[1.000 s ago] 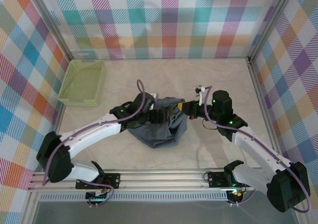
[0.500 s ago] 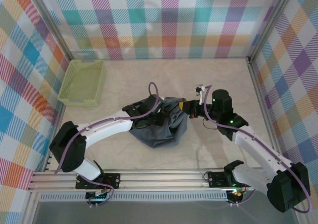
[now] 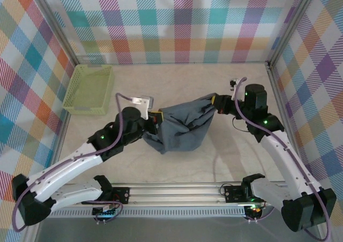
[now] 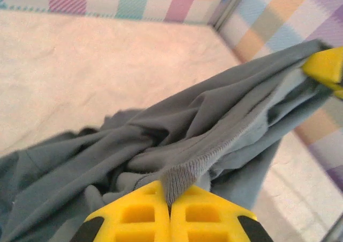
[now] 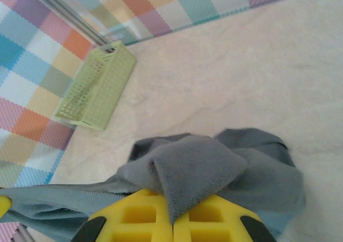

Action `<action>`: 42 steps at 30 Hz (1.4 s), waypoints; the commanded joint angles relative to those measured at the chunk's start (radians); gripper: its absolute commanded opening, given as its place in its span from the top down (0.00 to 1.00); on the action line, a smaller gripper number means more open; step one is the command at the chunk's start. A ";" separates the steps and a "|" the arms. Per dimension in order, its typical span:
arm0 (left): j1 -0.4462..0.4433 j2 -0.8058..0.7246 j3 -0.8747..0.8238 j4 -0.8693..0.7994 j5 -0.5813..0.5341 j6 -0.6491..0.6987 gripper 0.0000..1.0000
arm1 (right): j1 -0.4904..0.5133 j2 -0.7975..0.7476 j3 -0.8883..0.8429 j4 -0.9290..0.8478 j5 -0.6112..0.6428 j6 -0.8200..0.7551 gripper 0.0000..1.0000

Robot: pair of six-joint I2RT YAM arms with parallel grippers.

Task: Fold the inside-out t-shirt

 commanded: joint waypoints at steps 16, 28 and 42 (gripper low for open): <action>0.354 0.457 0.005 -0.260 0.111 -0.166 1.00 | 0.135 0.485 0.233 -0.211 0.304 -0.078 0.35; 0.152 0.398 0.190 -0.454 -0.175 -0.010 0.37 | 0.423 0.294 -0.001 -0.212 0.430 0.103 0.39; 0.052 0.638 0.313 -0.314 0.140 -0.162 0.29 | 0.423 0.160 -0.284 -0.039 0.427 0.268 0.37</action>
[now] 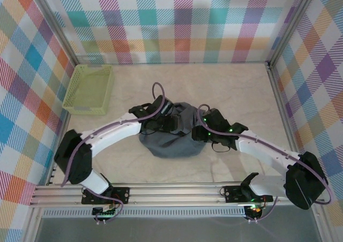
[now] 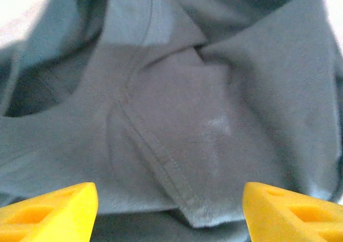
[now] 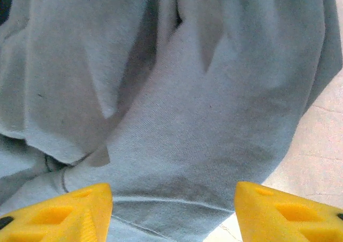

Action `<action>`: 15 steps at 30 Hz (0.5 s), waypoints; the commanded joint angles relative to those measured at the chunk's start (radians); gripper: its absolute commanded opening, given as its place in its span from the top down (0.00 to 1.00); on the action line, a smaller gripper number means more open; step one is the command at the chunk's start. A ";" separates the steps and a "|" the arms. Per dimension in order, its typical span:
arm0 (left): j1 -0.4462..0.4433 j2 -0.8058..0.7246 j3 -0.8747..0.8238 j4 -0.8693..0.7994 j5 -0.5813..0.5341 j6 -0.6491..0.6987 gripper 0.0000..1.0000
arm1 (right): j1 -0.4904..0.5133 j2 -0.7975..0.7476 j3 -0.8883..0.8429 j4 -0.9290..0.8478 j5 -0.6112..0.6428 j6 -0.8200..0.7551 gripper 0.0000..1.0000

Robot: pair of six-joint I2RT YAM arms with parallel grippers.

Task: Fold the inside-out t-shirt

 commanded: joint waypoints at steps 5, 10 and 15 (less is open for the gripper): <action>-0.011 0.073 0.013 0.071 0.114 -0.089 0.34 | 0.010 -0.012 -0.073 0.169 -0.081 0.071 0.31; -0.012 0.117 0.014 0.091 0.122 -0.104 0.48 | 0.038 0.055 -0.030 0.223 -0.093 0.087 0.25; -0.012 0.131 0.027 0.104 0.127 -0.106 0.71 | 0.061 0.184 0.062 0.177 -0.046 0.112 0.29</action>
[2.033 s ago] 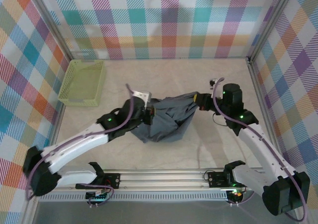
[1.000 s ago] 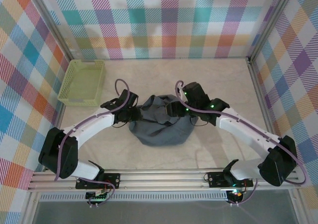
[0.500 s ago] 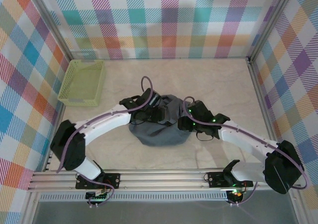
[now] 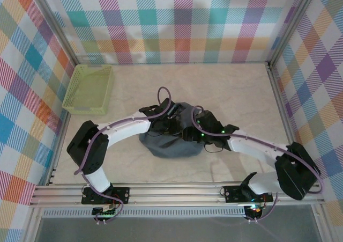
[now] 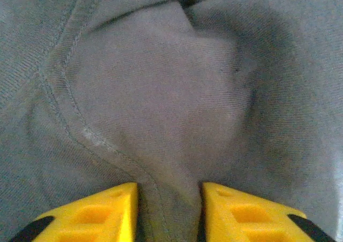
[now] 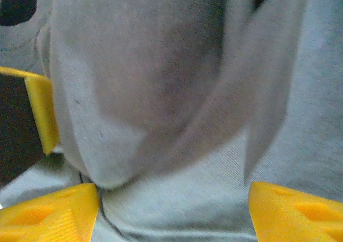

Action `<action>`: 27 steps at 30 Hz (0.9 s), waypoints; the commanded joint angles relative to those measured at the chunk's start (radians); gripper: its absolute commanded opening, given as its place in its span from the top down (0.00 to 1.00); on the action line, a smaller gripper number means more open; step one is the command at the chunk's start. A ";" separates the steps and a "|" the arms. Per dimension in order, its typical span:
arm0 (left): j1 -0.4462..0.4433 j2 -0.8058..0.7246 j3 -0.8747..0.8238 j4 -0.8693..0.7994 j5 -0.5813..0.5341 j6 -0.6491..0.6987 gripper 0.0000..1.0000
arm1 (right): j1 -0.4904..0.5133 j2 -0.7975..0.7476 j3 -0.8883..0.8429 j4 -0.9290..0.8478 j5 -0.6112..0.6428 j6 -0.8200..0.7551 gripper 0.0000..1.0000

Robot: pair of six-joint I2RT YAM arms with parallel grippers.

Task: Fold the inside-out t-shirt

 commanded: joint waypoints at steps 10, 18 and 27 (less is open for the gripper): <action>0.017 -0.034 0.069 -0.020 -0.033 0.014 1.00 | 0.035 0.016 0.028 -0.097 0.156 0.019 0.88; 0.134 -0.231 0.091 -0.045 -0.046 0.023 1.00 | 0.042 -0.226 -0.103 -0.167 0.266 -0.075 0.99; 0.165 -0.362 0.070 -0.092 -0.065 0.028 1.00 | 0.038 -0.334 -0.139 -0.127 0.237 -0.215 0.84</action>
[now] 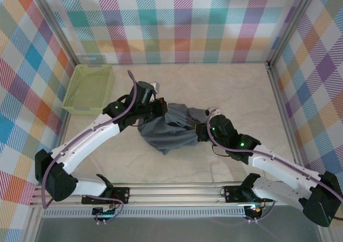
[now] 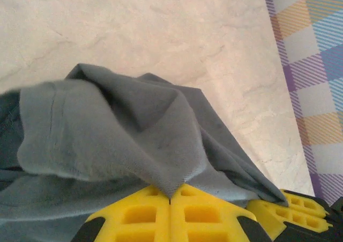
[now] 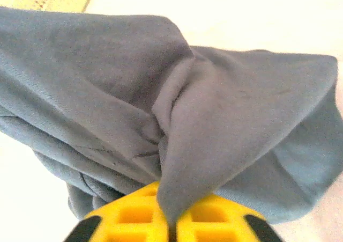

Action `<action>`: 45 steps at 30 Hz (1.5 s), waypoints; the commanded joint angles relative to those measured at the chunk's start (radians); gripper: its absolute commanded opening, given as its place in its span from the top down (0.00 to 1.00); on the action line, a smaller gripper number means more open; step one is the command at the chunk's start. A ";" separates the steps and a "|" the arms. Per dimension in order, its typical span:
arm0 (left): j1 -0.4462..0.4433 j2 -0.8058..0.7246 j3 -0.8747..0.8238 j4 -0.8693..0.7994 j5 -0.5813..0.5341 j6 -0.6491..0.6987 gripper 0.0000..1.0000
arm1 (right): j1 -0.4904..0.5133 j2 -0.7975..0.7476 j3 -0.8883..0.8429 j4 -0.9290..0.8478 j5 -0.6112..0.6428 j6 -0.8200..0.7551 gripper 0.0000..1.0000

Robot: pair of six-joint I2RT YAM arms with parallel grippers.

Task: Fold the inside-out t-shirt

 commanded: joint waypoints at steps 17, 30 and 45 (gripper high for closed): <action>0.055 0.172 0.036 -0.014 -0.006 0.010 1.00 | 0.126 0.250 0.132 0.037 -0.108 -0.224 0.68; 0.055 0.123 0.042 -0.022 0.012 -0.017 1.00 | 0.162 0.530 0.271 0.234 -0.105 -0.258 0.59; 0.055 0.120 0.054 -0.054 -0.029 0.003 1.00 | 0.166 0.514 0.316 0.153 -0.024 -0.263 0.89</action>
